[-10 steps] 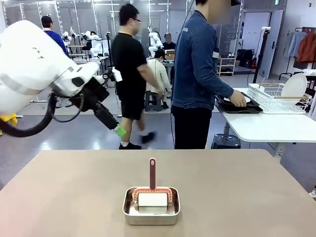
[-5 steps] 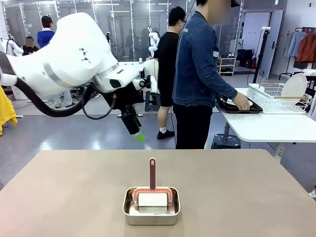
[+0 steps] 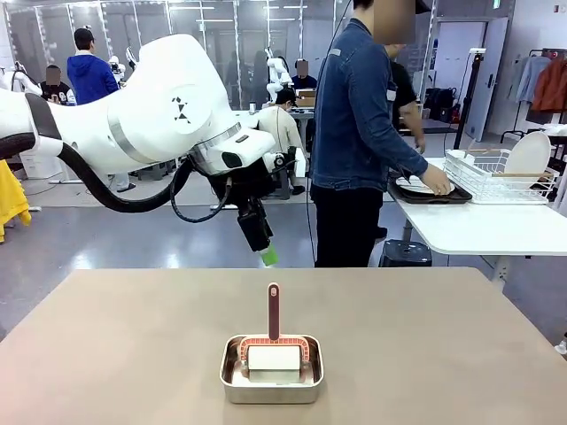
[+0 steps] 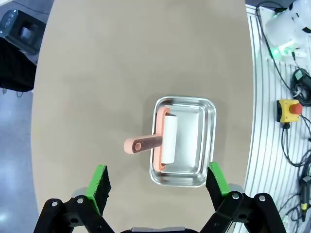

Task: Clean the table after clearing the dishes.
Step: When the right (or left) Handle tray is removed, use the right hand (or left hand) to clean the right (or left) side of the table with the Lint Roller.

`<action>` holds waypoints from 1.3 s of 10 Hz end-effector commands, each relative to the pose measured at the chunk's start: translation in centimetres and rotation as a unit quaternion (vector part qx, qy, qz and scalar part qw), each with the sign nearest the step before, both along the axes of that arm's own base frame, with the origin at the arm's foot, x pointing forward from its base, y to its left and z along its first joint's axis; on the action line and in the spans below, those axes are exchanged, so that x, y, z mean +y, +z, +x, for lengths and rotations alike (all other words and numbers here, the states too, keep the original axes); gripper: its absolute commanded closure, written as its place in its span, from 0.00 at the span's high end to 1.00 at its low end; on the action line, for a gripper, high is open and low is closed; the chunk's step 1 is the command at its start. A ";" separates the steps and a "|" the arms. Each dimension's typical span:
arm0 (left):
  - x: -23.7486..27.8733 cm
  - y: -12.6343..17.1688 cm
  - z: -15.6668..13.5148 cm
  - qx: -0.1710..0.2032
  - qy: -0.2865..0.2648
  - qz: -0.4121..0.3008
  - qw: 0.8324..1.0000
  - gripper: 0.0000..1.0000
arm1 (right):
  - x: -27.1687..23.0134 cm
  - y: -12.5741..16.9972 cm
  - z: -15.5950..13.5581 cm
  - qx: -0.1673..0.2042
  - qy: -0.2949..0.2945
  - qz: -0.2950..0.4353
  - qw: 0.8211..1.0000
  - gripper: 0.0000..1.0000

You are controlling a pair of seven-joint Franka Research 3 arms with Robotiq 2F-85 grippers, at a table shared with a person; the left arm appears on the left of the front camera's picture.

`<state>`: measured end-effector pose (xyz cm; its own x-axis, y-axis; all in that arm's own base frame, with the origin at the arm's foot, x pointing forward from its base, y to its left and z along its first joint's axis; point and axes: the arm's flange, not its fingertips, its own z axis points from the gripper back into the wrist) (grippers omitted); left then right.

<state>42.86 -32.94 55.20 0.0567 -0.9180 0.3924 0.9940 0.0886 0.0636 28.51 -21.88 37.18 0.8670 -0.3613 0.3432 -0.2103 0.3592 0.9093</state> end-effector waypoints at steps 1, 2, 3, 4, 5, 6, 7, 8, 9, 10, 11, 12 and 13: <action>0.4 0.2 -0.2 -0.002 0.002 0.001 1.000 1.00 | 0.0 0.0 -0.3 -0.010 0.005 -0.002 1.000 1.00; 0.4 0.2 -0.2 -0.002 0.002 0.001 1.000 1.00 | 0.0 0.0 -0.3 -0.010 0.005 -0.002 1.000 1.00; 0.4 0.2 -0.2 -0.002 0.002 0.001 1.000 1.00 | 0.0 0.0 -0.3 -0.010 0.005 -0.002 1.000 1.00; 0.4 0.2 -0.2 -0.002 0.002 0.001 1.000 1.00 | 0.0 0.0 -0.3 -0.010 0.005 -0.002 1.000 1.00; 0.4 0.2 -0.2 -0.002 0.002 0.001 1.000 1.00 | 0.0 0.0 -0.3 -0.010 0.005 -0.002 1.000 1.00; 0.1 0.0 0.1 0.000 0.001 0.000 1.000 1.00 | 0.0 0.0 -0.3 -0.010 0.005 -0.002 1.000 1.00; -0.5 -0.4 1.0 0.019 -0.004 0.013 1.000 1.00 | 0.0 0.0 -0.3 -0.010 0.005 -0.002 1.000 1.00; -1.2 -1.2 1.9 0.029 -0.007 0.038 0.999 1.00 | 0.0 0.0 -0.3 -0.010 0.005 -0.002 1.000 1.00; -1.6 -2.0 2.8 0.037 -0.014 0.055 0.998 1.00 | 0.0 0.0 -0.3 -0.010 0.005 -0.002 1.000 1.00; -2.2 -2.5 3.5 0.048 -0.019 0.079 0.996 1.00 | 0.0 0.0 -0.3 -0.010 0.005 -0.002 1.000 1.00; -2.8 -3.0 4.2 0.054 -0.024 0.095 0.994 1.00 | 0.0 0.0 -0.3 -0.010 0.005 -0.002 1.000 1.00; -3.4 -3.7 4.6 0.065 -0.025 0.116 0.991 1.00 | 0.0 0.0 -0.3 -0.010 0.005 -0.002 1.000 1.00; -4.0 -4.4 4.9 0.074 -0.027 0.126 0.989 1.00 | 0.0 0.0 -0.3 -0.010 0.005 -0.002 1.000 1.00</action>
